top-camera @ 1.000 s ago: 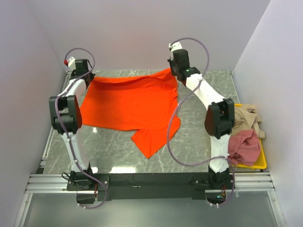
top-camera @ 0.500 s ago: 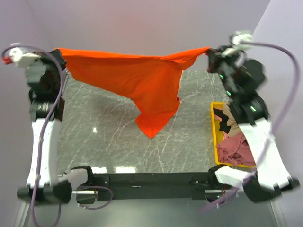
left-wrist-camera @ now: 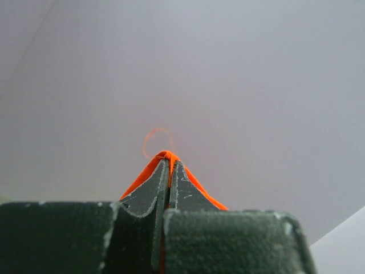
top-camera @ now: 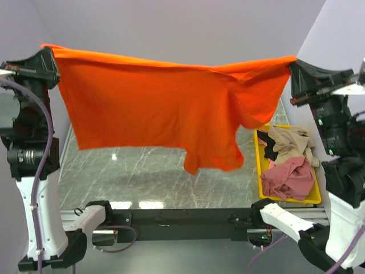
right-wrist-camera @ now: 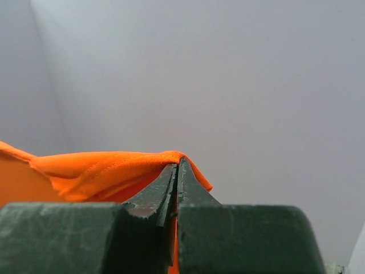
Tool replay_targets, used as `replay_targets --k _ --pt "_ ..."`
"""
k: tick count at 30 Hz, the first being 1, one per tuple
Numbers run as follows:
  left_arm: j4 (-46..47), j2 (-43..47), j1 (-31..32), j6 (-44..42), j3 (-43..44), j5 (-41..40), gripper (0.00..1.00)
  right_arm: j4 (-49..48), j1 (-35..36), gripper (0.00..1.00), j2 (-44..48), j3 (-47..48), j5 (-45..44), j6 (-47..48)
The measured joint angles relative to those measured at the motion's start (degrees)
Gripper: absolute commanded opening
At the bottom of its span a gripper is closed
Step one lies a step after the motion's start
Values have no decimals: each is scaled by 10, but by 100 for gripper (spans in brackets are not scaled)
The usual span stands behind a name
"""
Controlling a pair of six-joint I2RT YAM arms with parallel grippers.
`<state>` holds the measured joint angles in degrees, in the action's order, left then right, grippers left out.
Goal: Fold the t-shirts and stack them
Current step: Flatten the tshirt out
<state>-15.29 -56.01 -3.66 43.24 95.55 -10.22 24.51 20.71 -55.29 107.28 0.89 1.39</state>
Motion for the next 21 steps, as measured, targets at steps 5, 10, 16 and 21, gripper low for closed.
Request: replay_targets --k 5,10,16,21 --pt "8 -76 0 -6 37 -1 1 -5 0 0 -75 31 -49 15" --pt "31 -210 0 -14 57 -1 0 -22 -14 0 -208 64 -109 40" --pt "11 -455 -1 -35 225 18 0 -58 -41 0 -419 153 -117 68" --pt "-21 -599 -5 -47 421 48 1 -68 -43 0 -501 233 -101 81"
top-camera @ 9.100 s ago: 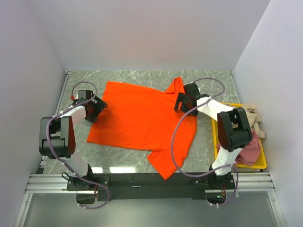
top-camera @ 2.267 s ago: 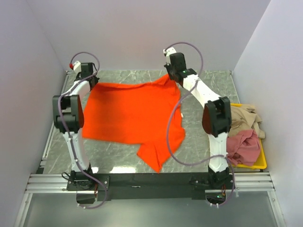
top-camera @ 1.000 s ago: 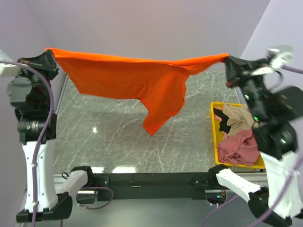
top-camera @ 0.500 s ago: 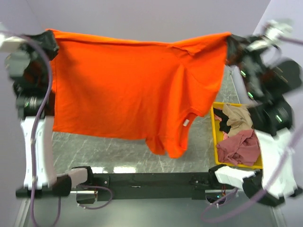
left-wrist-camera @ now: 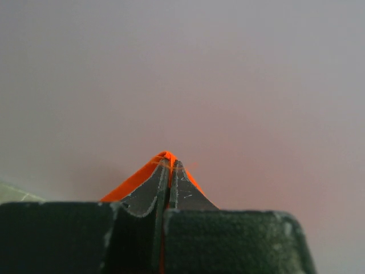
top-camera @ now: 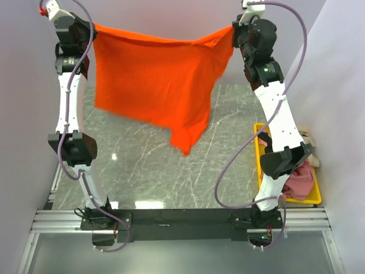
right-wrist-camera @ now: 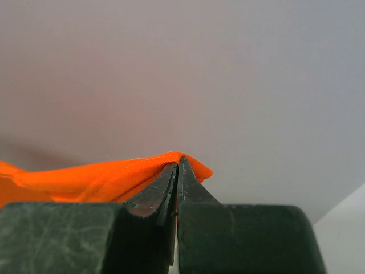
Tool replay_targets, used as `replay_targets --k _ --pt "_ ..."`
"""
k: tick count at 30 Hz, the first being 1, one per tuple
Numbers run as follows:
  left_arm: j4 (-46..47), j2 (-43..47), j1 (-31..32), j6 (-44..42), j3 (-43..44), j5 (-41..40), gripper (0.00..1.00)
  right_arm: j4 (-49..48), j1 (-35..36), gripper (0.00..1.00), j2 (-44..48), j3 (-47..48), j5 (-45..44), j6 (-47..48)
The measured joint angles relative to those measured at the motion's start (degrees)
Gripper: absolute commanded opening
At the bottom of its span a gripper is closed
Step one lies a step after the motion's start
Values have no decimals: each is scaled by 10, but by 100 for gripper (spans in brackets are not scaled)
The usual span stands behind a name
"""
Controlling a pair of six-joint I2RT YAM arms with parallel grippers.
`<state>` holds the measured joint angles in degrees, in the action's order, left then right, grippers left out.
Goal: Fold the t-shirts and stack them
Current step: Flatten the tshirt out
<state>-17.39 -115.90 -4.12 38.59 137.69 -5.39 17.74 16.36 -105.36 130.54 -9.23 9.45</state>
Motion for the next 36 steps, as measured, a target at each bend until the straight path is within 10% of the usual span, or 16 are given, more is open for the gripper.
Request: replay_targets --k 10,25,36 --pt "110 170 -21 -11 -173 44 0 -89 0 0 182 -130 28 23" --pt "248 369 -22 28 -902 54 0 -99 7 0 351 -712 95 -85" --pt "192 464 -22 92 -1015 7 1 26 115 0 392 -782 79 -228"
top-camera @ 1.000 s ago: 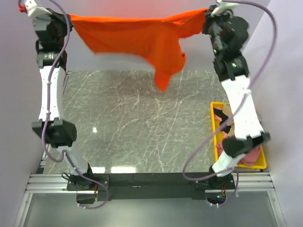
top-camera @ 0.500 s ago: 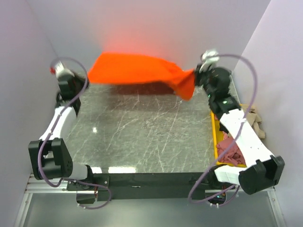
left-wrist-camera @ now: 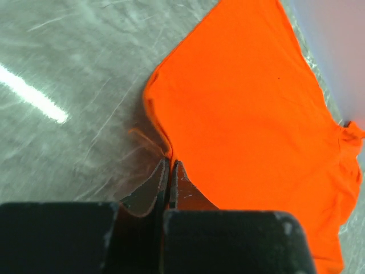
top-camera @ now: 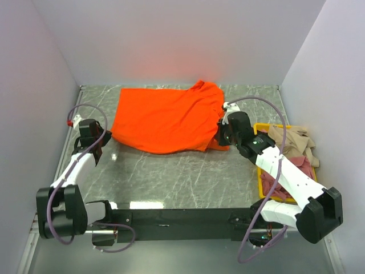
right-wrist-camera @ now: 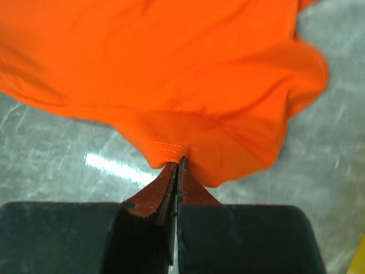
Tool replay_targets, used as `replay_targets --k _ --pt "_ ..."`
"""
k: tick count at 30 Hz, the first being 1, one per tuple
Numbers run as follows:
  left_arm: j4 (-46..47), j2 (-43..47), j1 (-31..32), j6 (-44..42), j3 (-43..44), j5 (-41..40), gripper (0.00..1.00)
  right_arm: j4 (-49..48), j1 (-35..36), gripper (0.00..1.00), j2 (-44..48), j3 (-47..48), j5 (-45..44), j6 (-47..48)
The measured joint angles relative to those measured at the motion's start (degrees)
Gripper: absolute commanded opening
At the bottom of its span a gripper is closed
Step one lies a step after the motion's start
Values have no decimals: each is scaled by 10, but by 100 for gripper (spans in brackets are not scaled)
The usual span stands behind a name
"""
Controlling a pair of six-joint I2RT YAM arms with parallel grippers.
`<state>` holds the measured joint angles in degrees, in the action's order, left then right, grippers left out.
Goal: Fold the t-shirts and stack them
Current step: Flatten the tshirt out, then fold the tshirt
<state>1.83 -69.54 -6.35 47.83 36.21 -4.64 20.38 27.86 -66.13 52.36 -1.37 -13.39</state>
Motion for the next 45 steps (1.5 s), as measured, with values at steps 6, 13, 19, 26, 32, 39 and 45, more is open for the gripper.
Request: replay_targets --k 6,13,19,26,32,39,45 --pt "-67 55 1 40 -24 -42 1 94 5 0 25 0 -24 -53" --pt "-177 101 1 82 -43 -69 1 178 44 0 65 -15 14 -99" --pt "-231 116 3 108 -56 -73 1 214 123 0 62 -99 77 -176" --pt "-283 126 3 125 -57 -92 0 226 181 0 37 -134 126 -242" --pt "-315 158 4 140 -57 -106 1 268 184 0 37 -106 94 -252" --pt "-357 167 4 150 -52 -108 0 299 183 0 61 -67 66 -252" --pt "-408 183 5 170 -52 -121 0 300 182 0 94 -111 88 -274"
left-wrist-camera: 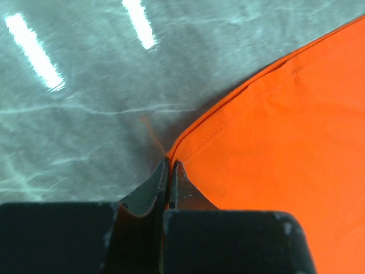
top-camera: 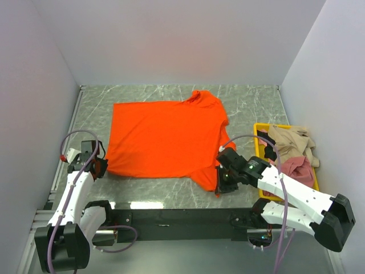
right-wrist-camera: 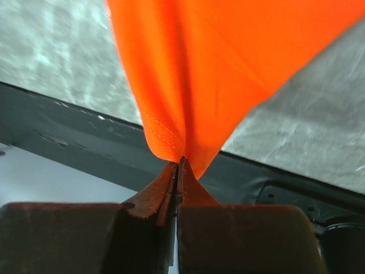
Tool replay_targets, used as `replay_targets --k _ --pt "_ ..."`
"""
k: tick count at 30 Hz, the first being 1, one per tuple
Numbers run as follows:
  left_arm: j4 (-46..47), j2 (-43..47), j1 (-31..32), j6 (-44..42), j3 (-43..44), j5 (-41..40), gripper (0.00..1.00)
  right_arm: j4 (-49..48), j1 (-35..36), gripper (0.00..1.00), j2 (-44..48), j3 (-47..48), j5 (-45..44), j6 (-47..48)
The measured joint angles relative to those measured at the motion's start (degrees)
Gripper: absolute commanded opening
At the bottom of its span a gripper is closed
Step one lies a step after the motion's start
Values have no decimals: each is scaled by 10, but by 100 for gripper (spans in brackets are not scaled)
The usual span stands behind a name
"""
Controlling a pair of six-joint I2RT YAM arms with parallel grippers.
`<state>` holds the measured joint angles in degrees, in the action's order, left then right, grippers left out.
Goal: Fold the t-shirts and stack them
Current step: Fold the tshirt
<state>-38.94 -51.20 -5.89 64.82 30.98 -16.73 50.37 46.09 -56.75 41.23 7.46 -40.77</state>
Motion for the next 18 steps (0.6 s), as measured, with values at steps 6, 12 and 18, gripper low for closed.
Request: replay_targets --k 6,12,18 --pt "-43 3 4 33 0 -4 1 -2 0 0 22 -67 38 -30" --pt "-62 -5 8 51 0 -11 1 5 -4 0 18 -72 25 -37" --pt "-57 -4 9 51 0 -4 1 16 -24 0 -17 -53 -26 -29"
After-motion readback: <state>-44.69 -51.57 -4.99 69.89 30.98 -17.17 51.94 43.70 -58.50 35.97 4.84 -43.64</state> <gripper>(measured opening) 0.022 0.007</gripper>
